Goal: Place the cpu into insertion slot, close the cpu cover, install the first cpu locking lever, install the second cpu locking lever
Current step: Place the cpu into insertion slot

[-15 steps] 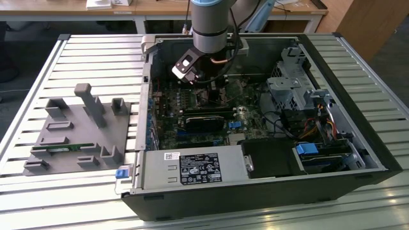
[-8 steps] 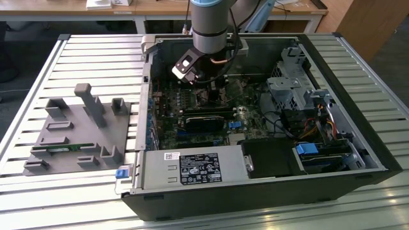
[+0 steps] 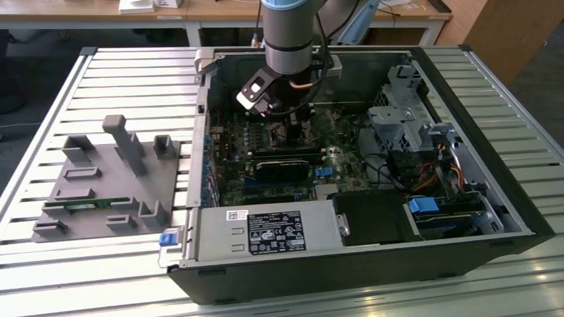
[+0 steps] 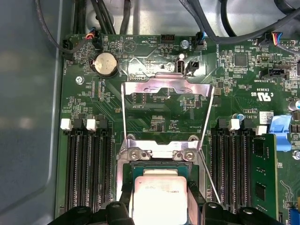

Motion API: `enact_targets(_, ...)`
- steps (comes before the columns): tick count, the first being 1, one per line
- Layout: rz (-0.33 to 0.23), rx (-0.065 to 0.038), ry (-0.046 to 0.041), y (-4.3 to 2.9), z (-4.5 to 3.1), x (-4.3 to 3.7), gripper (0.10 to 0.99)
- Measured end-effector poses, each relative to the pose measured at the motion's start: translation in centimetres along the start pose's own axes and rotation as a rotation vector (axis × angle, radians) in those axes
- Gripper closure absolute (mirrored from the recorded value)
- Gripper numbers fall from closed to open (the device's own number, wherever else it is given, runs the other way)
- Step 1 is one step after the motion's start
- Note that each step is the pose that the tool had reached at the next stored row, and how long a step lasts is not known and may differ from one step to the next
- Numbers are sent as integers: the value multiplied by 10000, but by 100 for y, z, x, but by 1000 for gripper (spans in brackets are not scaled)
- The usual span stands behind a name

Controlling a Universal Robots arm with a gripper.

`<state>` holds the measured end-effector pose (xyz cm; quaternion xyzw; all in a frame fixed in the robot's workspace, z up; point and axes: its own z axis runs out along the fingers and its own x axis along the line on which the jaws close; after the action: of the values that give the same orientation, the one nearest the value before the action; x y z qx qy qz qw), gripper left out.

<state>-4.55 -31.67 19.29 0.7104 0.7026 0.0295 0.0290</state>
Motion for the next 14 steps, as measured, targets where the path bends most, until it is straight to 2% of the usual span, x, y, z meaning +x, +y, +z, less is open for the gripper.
enact_targets(14, 42, 0, -5, 0, 2, 0, 545)
